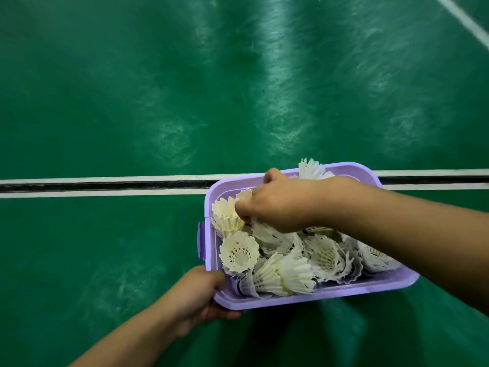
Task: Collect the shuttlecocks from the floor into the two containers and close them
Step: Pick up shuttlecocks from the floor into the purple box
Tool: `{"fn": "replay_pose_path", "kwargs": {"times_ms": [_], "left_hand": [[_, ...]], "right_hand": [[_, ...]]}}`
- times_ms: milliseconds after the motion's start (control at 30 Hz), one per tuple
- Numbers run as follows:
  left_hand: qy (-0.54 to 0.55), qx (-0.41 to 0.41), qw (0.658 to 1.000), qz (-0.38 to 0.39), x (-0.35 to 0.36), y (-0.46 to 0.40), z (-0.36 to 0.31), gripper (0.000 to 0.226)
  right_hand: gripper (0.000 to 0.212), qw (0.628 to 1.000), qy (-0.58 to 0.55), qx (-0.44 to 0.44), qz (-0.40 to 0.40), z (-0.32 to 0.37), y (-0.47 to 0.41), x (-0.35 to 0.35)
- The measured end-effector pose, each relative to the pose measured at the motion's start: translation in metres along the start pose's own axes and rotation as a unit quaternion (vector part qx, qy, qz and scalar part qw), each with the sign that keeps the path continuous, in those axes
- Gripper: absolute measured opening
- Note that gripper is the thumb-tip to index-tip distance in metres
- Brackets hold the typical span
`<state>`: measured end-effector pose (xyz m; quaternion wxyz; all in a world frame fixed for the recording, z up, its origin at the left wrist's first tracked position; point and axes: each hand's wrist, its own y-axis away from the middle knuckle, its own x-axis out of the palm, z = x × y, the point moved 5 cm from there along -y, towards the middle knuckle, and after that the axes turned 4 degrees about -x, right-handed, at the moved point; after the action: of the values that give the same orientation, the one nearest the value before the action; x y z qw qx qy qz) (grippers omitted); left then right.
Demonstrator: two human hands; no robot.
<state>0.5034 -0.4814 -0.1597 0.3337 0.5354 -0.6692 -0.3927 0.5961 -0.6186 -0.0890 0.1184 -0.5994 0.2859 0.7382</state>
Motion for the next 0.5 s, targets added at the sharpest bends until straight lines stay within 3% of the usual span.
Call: {"fn": "replay_pose_path", "kwargs": {"times_ms": [100, 167, 200, 233, 300, 333, 400, 433, 500], "left_hand": [[-0.001, -0.009, 1.000, -0.005, 0.000, -0.001, 0.001, 0.028], [-0.002, -0.014, 1.000, -0.009, 0.000, 0.000, 0.002, 0.028], [-0.002, -0.014, 1.000, -0.013, -0.001, -0.001, 0.002, 0.027], [-0.002, -0.013, 1.000, -0.018, -0.002, 0.000, 0.001, 0.026], [-0.007, -0.012, 0.999, -0.031, -0.008, 0.002, -0.001, 0.027], [-0.008, -0.012, 0.999, -0.041, -0.011, 0.003, -0.001, 0.028], [-0.017, -0.010, 0.997, -0.075, -0.021, 0.010, -0.002, 0.025], [-0.026, -0.010, 0.995, -0.098, -0.026, 0.014, -0.004, 0.023], [-0.035, -0.018, 0.989, -0.141, -0.040, 0.022, -0.006, 0.021]], "right_hand": [[0.031, 0.995, -0.011, -0.007, 0.097, 0.011, -0.013, 0.020], [0.037, 0.994, 0.036, -0.009, 0.104, 0.019, -0.020, 0.027], [0.035, 0.997, 0.059, -0.018, 0.051, 0.023, -0.022, 0.025], [0.033, 0.996, 0.064, -0.029, -0.049, 0.024, -0.019, 0.015], [0.034, 0.953, 0.041, -0.013, -0.299, 0.013, 0.011, -0.014], [0.035, 0.919, 0.012, 0.021, -0.393, -0.003, 0.034, -0.025], [0.035, 0.872, -0.035, 0.167, -0.459, -0.050, 0.087, -0.027], [0.034, 0.859, -0.046, 0.277, -0.427, -0.077, 0.114, -0.016], [0.037, 0.825, -0.066, 0.502, -0.250, -0.129, 0.169, 0.039]]}}
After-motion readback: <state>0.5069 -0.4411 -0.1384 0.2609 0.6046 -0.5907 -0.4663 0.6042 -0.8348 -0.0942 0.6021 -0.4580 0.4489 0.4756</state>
